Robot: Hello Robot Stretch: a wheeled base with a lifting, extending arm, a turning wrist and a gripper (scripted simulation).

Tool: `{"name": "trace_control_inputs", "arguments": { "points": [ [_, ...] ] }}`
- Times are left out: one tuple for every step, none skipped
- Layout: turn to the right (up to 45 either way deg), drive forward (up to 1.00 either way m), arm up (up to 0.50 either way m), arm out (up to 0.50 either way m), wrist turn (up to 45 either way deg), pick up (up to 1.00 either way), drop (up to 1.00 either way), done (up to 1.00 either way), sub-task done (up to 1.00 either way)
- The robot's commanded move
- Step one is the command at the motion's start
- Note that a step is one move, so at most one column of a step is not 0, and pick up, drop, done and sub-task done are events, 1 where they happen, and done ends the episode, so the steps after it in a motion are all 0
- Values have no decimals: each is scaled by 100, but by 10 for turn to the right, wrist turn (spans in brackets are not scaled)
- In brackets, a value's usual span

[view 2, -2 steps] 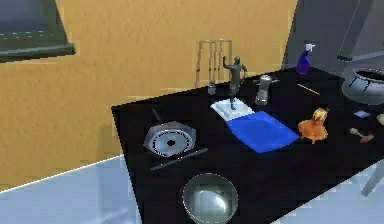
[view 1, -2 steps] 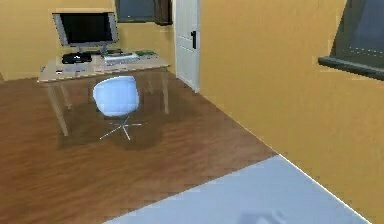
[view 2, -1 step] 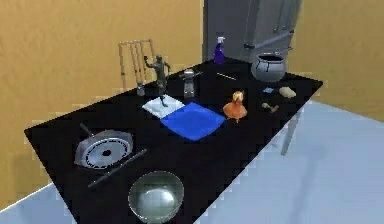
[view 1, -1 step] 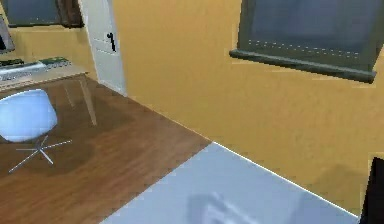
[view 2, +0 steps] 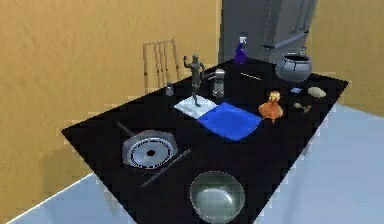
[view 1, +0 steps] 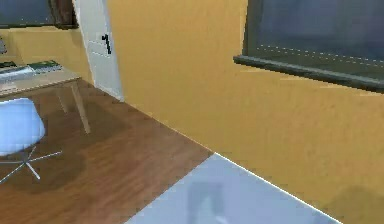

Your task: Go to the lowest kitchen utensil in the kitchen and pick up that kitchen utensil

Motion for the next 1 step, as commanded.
{"name": "trace_control_inputs", "arguments": {
  "points": [
    [210,0,0,0,0,0,0,0,0]
  ]
}}
